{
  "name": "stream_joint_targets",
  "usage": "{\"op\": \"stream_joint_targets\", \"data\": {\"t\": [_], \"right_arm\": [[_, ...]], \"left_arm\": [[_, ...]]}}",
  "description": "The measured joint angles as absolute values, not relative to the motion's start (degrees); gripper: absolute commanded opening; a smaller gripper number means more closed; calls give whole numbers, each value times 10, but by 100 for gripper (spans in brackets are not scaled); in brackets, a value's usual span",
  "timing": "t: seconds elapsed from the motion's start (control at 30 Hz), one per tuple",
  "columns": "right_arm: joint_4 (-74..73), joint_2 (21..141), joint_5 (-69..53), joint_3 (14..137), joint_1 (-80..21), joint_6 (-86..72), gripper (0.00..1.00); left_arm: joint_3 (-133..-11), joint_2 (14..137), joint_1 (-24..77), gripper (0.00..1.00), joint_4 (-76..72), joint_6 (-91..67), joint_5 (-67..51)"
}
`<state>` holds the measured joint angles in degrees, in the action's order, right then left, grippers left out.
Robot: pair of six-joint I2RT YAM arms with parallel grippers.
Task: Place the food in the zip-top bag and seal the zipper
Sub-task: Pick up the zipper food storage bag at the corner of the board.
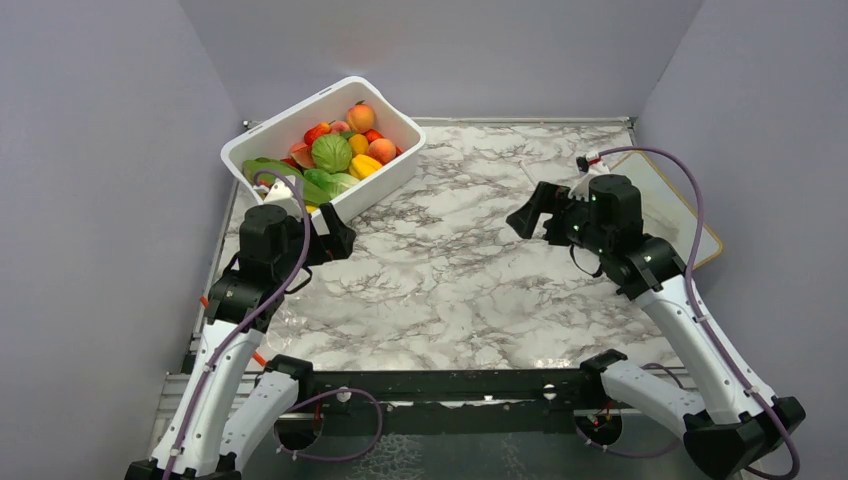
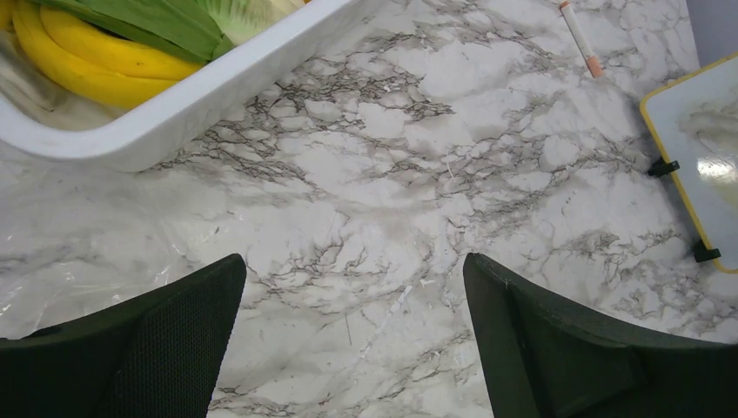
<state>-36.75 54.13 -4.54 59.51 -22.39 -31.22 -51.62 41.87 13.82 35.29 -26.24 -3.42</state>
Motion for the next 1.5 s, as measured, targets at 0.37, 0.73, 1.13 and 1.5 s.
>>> {"op": "stream_joint_targets", "data": {"t": [0.37, 0.73, 1.13, 1.5], "right_arm": [[-366, 548, -45, 595, -224, -312, 96], [-363, 547, -46, 595, -224, -311, 96], [-349, 540, -53, 595, -224, -305, 96], [-349, 540, -52, 590, -224, -298, 93]], "left_arm": [[-511, 426, 138, 99, 353, -263, -20], [-502, 468, 138, 68, 368, -296, 95], [-465, 566, 136, 67, 392, -377, 202], [-437, 638, 136, 61, 406, -463, 254]]}}
